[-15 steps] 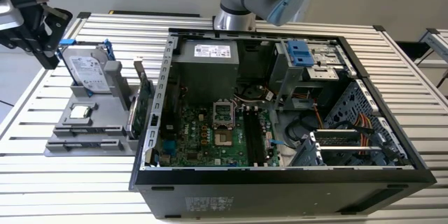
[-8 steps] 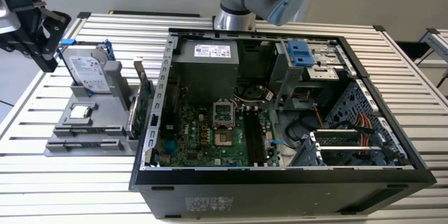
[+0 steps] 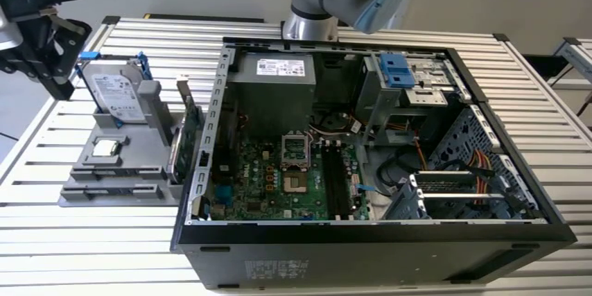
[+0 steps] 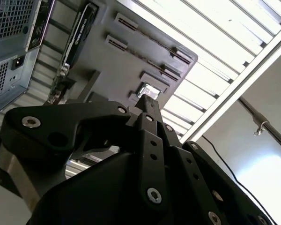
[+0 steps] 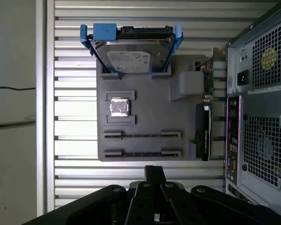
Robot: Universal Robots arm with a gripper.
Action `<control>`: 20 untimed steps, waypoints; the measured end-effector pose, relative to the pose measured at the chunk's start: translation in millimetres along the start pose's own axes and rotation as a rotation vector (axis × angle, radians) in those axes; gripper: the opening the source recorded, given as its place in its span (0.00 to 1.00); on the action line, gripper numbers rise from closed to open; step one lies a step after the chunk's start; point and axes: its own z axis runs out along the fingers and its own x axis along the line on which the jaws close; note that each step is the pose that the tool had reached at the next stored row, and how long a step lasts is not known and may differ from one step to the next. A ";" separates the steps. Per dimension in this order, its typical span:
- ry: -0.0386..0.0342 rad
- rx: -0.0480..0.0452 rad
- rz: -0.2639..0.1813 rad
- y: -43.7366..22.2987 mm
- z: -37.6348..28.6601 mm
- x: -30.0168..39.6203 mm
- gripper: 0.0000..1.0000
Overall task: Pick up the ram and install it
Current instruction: 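Pick up the ram and move it above insertion slot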
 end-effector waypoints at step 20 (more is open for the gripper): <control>-0.0001 0.0000 0.001 -8.8 0.7 -0.1 0.00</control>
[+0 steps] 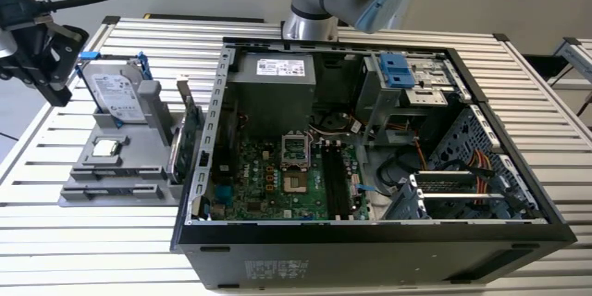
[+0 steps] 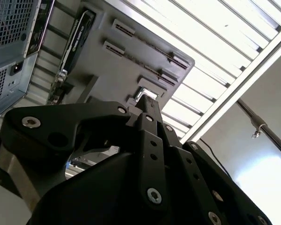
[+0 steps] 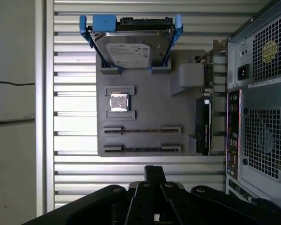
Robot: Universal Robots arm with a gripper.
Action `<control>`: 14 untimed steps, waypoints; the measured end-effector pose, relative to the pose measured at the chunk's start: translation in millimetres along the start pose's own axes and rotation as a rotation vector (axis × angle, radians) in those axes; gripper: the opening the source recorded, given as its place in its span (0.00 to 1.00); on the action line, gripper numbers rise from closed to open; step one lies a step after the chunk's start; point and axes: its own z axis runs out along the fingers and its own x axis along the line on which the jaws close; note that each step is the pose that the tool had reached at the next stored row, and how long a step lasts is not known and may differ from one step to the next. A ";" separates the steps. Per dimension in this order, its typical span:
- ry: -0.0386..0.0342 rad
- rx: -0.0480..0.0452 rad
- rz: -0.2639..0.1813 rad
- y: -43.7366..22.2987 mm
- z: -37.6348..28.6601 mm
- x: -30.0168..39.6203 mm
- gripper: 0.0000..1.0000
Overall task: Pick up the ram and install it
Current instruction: 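Pick up the ram and move it above insertion slot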
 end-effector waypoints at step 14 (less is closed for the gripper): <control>0.0000 0.0000 0.000 -2.5 0.2 0.0 0.00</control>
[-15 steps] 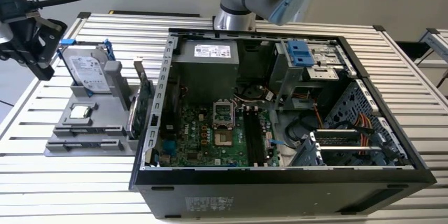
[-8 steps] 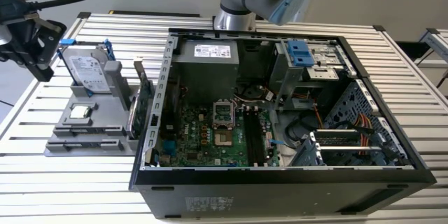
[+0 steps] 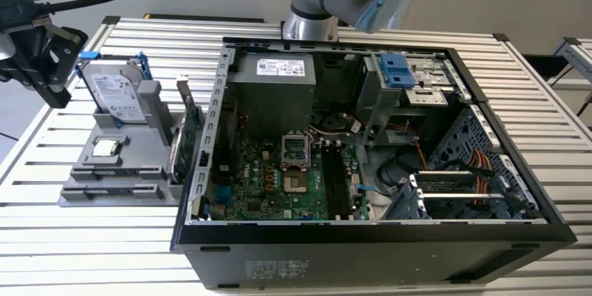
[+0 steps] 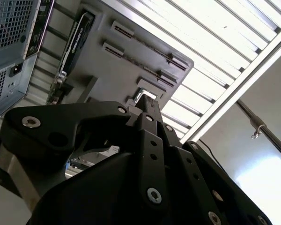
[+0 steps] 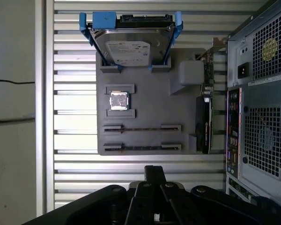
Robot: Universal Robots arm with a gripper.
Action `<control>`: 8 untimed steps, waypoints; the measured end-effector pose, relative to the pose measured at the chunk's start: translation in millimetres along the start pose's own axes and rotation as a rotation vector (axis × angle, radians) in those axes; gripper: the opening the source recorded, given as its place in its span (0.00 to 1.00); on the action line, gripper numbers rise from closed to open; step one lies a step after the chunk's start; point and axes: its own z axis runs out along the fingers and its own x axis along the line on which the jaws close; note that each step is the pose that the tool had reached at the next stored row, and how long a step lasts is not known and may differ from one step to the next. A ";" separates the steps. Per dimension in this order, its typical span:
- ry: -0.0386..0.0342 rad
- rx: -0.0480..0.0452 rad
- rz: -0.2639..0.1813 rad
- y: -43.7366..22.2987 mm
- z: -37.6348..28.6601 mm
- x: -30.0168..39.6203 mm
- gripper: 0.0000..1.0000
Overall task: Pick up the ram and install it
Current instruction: 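Pick up the ram and move it above insertion slot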
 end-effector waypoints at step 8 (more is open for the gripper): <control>0.0005 -0.0001 -0.010 0.0 0.0 0.0 0.00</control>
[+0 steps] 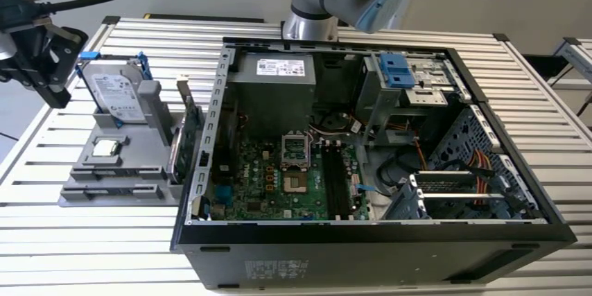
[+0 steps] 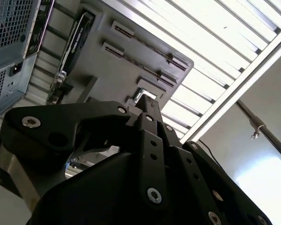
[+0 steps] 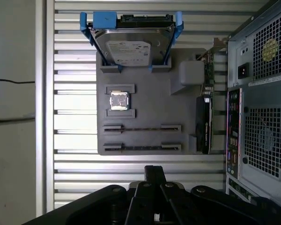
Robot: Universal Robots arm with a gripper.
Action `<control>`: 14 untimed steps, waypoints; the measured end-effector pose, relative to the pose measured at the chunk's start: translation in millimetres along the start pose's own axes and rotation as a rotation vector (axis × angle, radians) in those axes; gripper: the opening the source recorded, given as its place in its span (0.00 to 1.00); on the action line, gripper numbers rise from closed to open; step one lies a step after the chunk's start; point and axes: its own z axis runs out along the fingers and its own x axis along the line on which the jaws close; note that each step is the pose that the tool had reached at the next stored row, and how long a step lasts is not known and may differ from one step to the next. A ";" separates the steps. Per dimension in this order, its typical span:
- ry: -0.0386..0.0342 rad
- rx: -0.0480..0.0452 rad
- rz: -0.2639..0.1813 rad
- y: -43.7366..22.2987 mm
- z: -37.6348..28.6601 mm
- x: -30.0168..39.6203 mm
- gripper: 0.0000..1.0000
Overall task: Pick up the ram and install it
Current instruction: 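Pick up the ram and move it above insertion slot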
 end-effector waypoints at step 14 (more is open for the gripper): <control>0.0043 -0.0010 -0.089 0.0 0.0 0.1 0.00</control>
